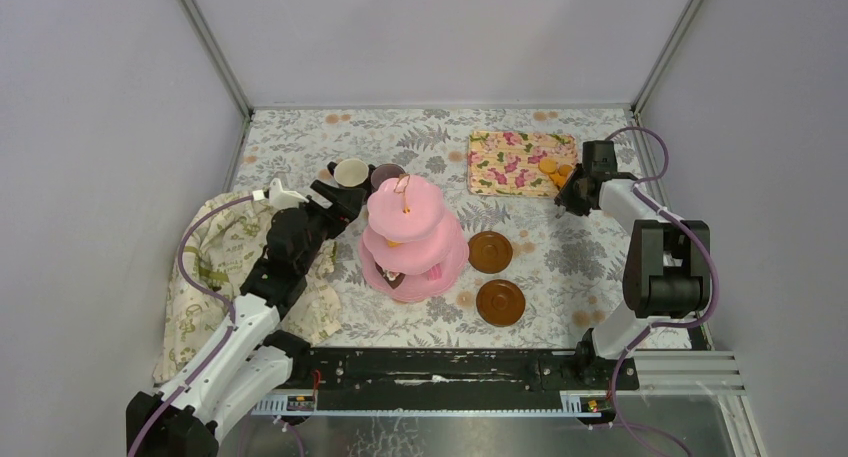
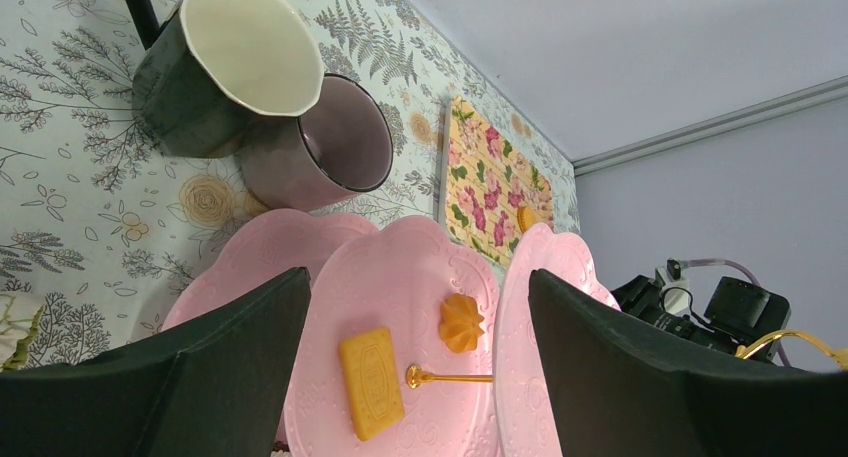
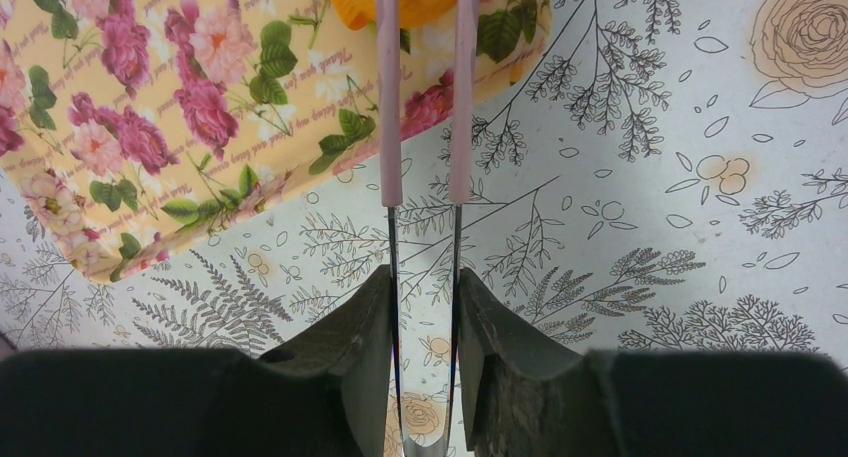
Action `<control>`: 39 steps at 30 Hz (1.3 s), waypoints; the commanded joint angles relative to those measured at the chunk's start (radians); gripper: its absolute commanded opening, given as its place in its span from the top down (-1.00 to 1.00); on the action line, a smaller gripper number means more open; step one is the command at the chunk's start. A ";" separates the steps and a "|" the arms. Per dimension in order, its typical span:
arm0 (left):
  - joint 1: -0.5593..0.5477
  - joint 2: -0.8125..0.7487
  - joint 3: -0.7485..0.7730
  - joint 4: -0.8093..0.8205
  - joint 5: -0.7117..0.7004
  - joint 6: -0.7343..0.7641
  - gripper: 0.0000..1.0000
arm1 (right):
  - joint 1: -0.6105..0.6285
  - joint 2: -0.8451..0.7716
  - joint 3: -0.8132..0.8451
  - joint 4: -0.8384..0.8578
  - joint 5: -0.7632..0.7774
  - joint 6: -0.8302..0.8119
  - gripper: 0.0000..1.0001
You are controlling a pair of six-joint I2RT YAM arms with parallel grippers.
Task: Serve the afternoon tea
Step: Pick up the desert from the tray.
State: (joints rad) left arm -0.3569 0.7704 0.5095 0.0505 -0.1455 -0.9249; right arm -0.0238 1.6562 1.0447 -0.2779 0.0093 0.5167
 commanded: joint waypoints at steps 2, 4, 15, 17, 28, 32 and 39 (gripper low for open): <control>0.008 0.002 -0.003 0.046 0.003 0.000 -0.75 | -0.012 0.000 0.020 0.014 0.001 -0.014 0.35; 0.009 0.003 -0.003 0.048 0.006 -0.001 -0.75 | -0.017 -0.002 0.017 0.016 0.005 -0.012 0.35; 0.009 0.000 -0.005 0.051 0.008 -0.005 -0.75 | -0.024 0.046 0.027 0.008 -0.054 -0.029 0.35; 0.008 0.001 -0.006 0.052 0.009 -0.005 -0.75 | -0.024 0.047 0.024 0.007 -0.067 -0.033 0.35; 0.009 0.007 -0.012 0.068 0.022 -0.020 -0.74 | 0.011 0.013 -0.005 0.011 -0.080 -0.034 0.36; 0.009 0.005 -0.012 0.067 0.021 -0.021 -0.74 | 0.034 0.013 -0.008 0.009 -0.071 -0.030 0.36; 0.008 -0.003 -0.013 0.065 0.021 -0.019 -0.74 | 0.089 -0.010 -0.016 0.014 -0.051 -0.004 0.37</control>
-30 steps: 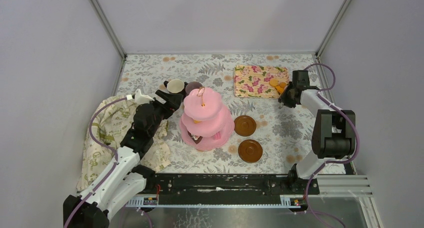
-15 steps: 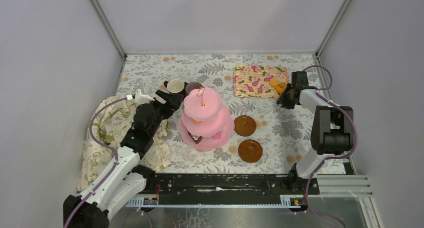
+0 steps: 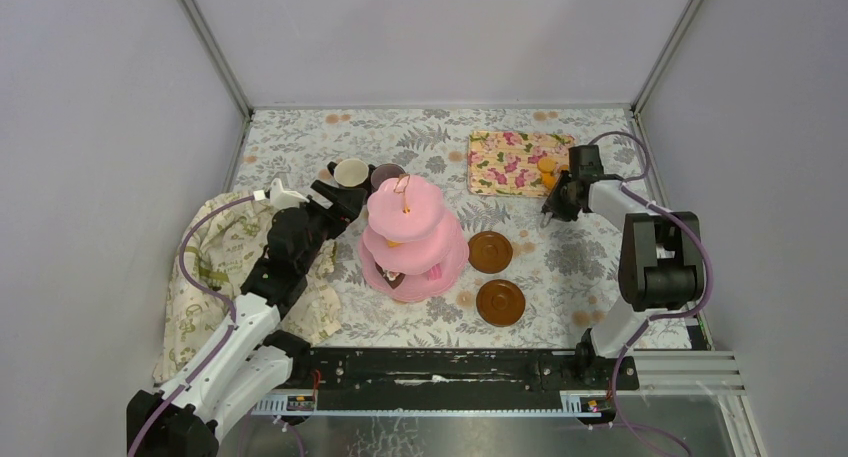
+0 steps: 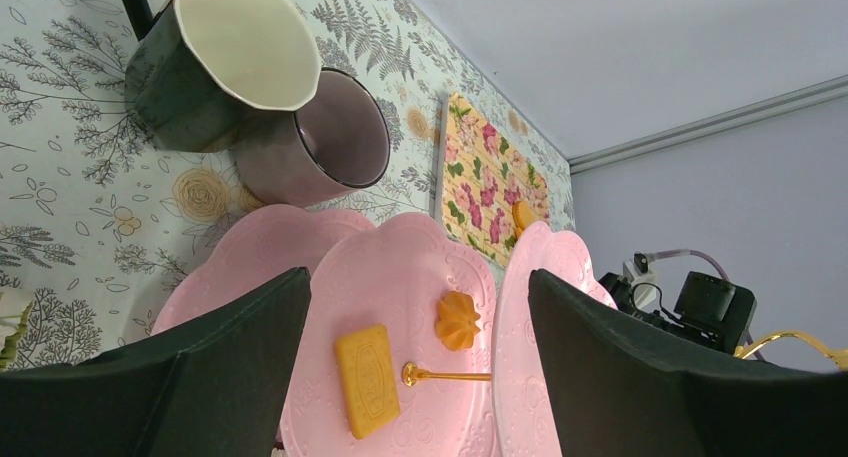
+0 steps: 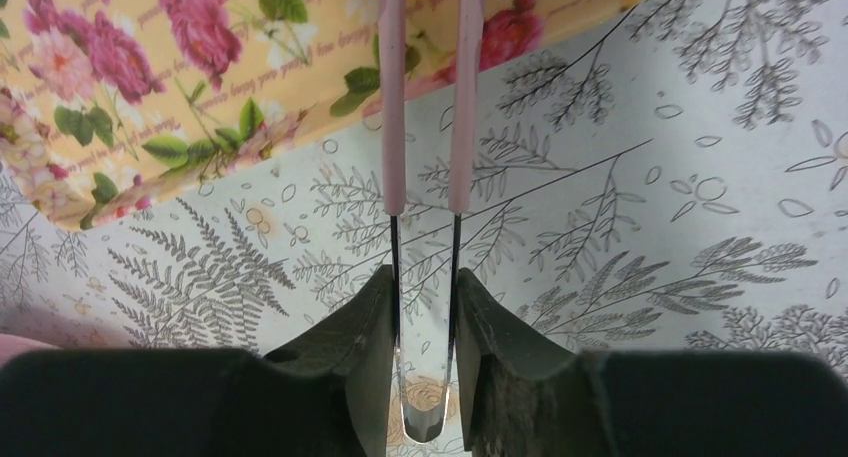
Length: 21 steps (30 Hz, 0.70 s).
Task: Serve the afternoon tea
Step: Pick up the desert from the tray.
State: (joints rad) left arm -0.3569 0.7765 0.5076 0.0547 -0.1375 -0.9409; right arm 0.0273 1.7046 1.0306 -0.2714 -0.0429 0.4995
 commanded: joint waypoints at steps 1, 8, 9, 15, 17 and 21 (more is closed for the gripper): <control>0.008 -0.009 -0.013 0.060 0.012 -0.003 -0.74 | 0.046 -0.063 -0.003 0.008 0.006 0.019 0.36; 0.009 -0.018 -0.013 0.057 0.016 -0.001 -0.74 | 0.124 -0.070 0.001 0.014 0.032 0.066 0.37; 0.009 -0.020 -0.014 0.055 0.015 0.000 -0.74 | 0.135 -0.069 0.005 0.011 0.036 0.071 0.37; 0.008 -0.038 -0.014 0.038 0.005 0.005 -0.74 | 0.188 -0.046 0.028 0.011 0.048 0.100 0.38; 0.009 -0.047 -0.015 0.032 0.002 0.009 -0.74 | 0.200 -0.046 0.036 0.009 0.054 0.102 0.38; 0.009 -0.053 -0.013 0.027 -0.005 0.015 -0.74 | 0.206 -0.046 0.053 -0.007 0.071 0.080 0.37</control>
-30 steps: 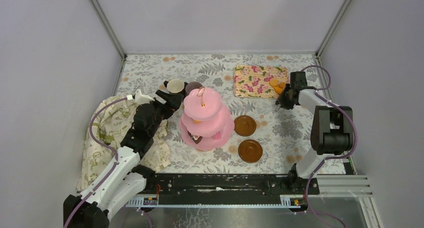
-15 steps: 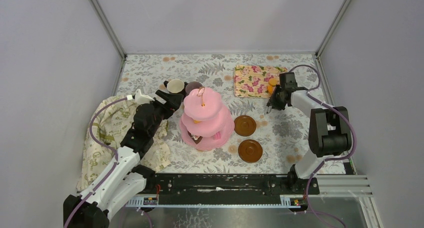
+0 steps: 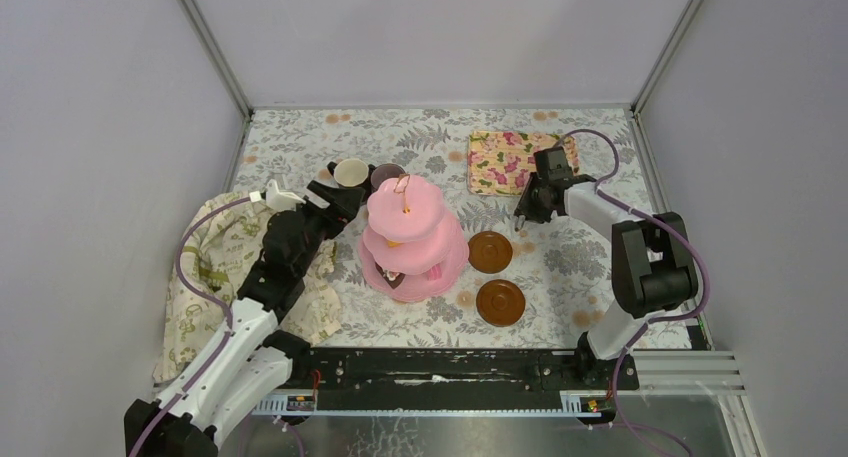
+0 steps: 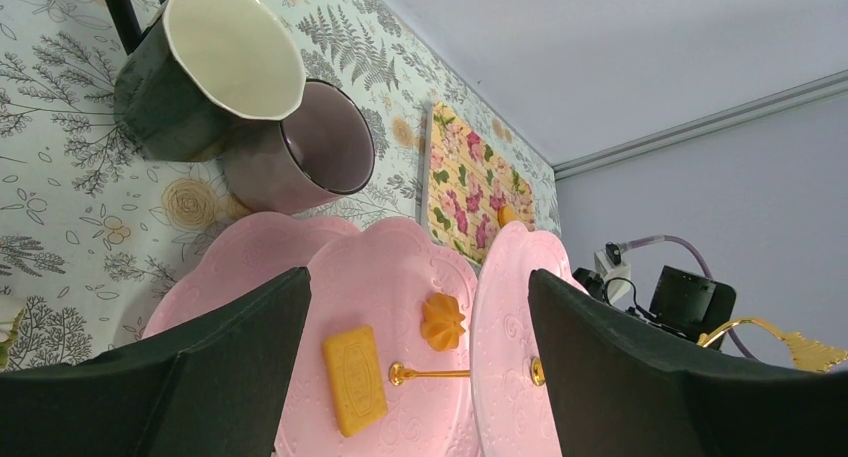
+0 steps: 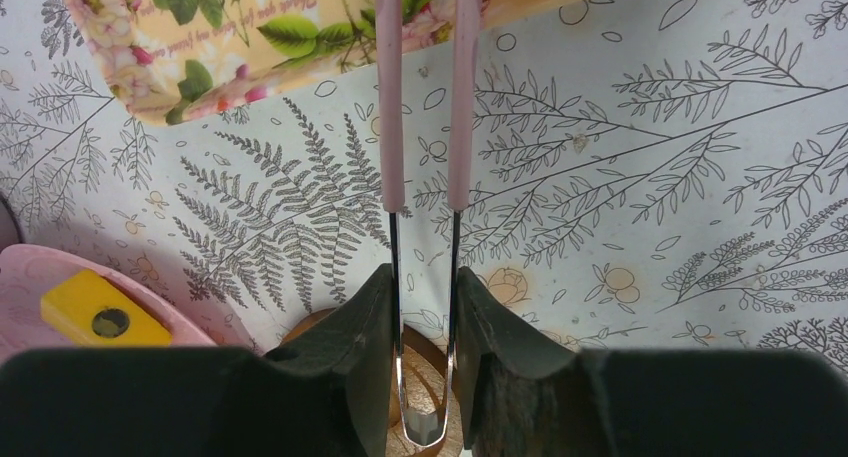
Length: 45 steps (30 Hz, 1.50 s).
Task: Serve the afternoon tea
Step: Pick up the desert from the tray.
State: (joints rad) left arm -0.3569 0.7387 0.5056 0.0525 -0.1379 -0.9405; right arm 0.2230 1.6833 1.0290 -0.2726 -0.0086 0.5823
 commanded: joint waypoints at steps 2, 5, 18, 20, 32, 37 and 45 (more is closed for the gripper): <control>0.008 -0.011 -0.009 0.031 -0.002 0.013 -0.75 | 0.010 -0.028 0.073 -0.025 0.049 -0.026 0.37; 0.008 -0.003 -0.011 0.037 0.002 0.007 -0.74 | 0.010 -0.043 0.102 -0.058 0.084 -0.056 0.36; 0.009 0.007 -0.023 0.066 0.013 -0.006 -0.74 | 0.010 -0.132 0.031 -0.085 0.107 -0.048 0.34; 0.009 0.011 -0.025 0.072 0.020 -0.010 -0.74 | 0.010 -0.135 0.019 -0.084 0.112 -0.043 0.32; 0.009 0.007 -0.031 0.068 0.007 0.000 -0.75 | -0.012 -0.088 0.004 -0.061 0.081 -0.029 0.25; 0.009 0.018 -0.036 0.080 0.010 -0.004 -0.75 | -0.032 -0.075 -0.005 -0.046 0.057 -0.021 0.21; 0.010 0.028 -0.036 0.086 0.013 -0.007 -0.75 | -0.052 -0.044 0.000 -0.034 0.033 -0.018 0.16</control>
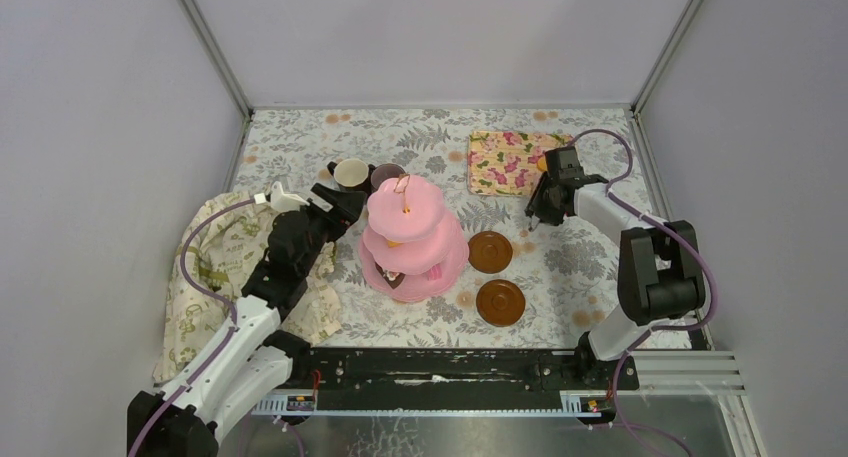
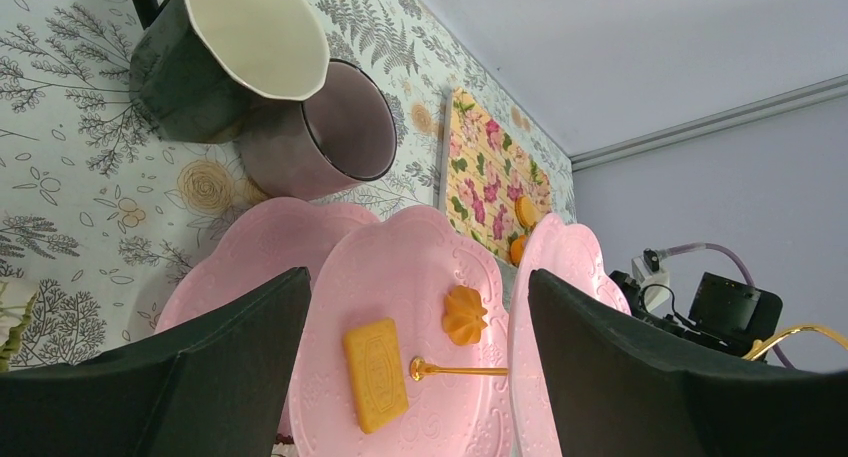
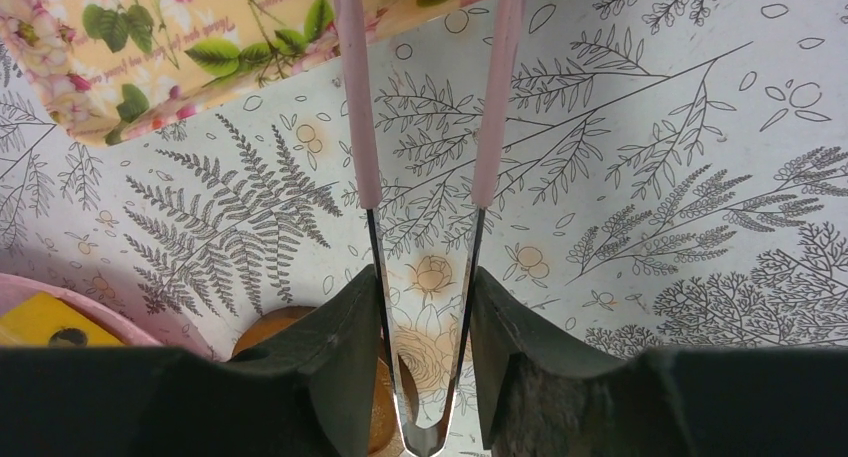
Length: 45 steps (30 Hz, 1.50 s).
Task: Serve the afternoon tea
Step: Pick up the desert from the tray.
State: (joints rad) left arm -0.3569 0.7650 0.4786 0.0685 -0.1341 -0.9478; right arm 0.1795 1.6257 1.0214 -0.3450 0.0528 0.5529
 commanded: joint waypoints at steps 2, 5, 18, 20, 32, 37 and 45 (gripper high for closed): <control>0.009 0.002 -0.010 0.072 0.007 0.000 -0.75 | -0.010 0.025 0.010 0.044 -0.038 0.016 0.15; 0.011 0.003 -0.010 0.074 0.008 0.000 -0.75 | -0.012 0.032 0.023 0.042 -0.045 0.017 0.13; 0.014 0.020 -0.007 0.085 0.008 0.003 -0.75 | -0.015 0.072 0.056 0.025 -0.064 0.028 0.11; 0.014 0.022 -0.007 0.088 0.009 0.002 -0.75 | -0.014 0.071 0.062 0.019 -0.062 0.029 0.11; 0.017 0.037 -0.018 0.116 0.020 -0.015 -0.75 | -0.016 0.093 0.138 -0.077 -0.040 0.013 0.10; 0.018 0.039 -0.028 0.139 0.026 -0.030 -0.75 | -0.019 0.130 0.200 -0.141 -0.049 0.011 0.10; 0.021 0.040 -0.025 0.156 0.038 -0.044 -0.75 | -0.026 0.153 0.293 -0.233 -0.075 0.009 0.10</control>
State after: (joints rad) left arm -0.3454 0.8043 0.4576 0.1425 -0.1116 -0.9787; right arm 0.1608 1.7710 1.2346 -0.5102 0.0055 0.5732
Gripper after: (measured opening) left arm 0.873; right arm 0.451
